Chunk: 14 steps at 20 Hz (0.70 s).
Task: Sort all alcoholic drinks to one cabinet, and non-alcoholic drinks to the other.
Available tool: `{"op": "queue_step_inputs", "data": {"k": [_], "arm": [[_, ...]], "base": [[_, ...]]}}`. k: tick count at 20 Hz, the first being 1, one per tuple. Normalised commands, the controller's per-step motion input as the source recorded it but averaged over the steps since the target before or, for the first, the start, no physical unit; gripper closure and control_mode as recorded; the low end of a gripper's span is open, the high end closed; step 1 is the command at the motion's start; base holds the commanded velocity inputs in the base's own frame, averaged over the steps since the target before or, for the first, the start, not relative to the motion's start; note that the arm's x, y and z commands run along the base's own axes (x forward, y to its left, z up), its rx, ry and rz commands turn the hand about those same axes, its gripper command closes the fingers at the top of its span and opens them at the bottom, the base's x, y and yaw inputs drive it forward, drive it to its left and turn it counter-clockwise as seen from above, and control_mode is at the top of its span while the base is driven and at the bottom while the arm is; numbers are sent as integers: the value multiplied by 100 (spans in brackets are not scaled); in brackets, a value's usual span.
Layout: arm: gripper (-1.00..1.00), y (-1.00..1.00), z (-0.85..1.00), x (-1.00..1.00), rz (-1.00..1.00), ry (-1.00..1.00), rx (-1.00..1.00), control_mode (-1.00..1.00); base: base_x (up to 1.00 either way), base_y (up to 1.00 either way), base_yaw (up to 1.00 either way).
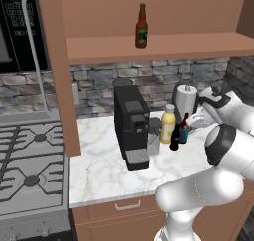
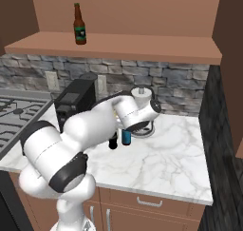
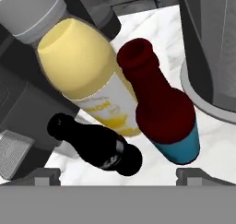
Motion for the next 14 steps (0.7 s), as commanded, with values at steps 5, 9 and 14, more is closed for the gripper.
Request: {"op": "queue_step_inputs", "data": {"k": [5, 9, 14], "arm": [[-100, 0, -18, 25, 1, 0, 0, -100], [-100, 0, -17, 24, 0, 0, 0, -100], [-100, -3, -15, 22, 0, 0, 1, -100]], "base": [[0, 0, 0], [0, 0, 0], [0, 0, 0]]}}
